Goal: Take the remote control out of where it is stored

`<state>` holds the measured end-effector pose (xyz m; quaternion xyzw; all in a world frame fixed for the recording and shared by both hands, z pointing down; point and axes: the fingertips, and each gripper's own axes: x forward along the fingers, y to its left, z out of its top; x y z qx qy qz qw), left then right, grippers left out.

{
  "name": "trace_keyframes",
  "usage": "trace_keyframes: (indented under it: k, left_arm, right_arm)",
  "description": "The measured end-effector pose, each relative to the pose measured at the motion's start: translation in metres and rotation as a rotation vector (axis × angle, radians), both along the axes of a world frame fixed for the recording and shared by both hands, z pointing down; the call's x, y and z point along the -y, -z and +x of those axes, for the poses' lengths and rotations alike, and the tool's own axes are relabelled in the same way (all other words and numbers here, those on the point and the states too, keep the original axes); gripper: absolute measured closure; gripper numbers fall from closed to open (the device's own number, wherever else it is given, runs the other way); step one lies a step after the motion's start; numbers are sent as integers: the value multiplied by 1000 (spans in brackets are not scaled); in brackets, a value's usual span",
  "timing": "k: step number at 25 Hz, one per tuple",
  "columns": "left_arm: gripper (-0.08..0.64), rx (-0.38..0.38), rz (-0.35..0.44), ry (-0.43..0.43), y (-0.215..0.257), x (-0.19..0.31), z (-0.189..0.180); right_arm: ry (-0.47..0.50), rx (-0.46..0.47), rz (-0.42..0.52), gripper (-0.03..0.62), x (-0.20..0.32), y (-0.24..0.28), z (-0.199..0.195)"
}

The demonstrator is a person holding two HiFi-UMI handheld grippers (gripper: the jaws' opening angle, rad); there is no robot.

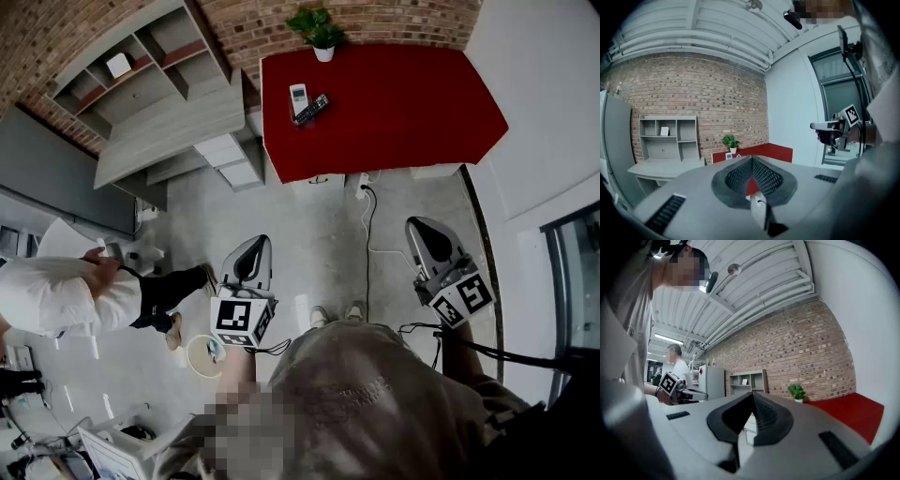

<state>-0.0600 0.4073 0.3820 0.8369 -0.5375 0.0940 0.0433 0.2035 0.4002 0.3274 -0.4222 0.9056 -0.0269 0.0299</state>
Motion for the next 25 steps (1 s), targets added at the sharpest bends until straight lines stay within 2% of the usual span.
trace_keyframes:
  k: [10,22,25]
  left_arm:
    - [551,30,9,-1,0,-1,8]
    - [551,24,4,8,2,1,15]
    - [551,8,45,-6,11,2,22]
  right_arm:
    - [11,-3,0,580,-1,-3,1]
    - [10,-7,12,579,2,-4,12]
    - [-4,-2,11,578,4,-4,19]
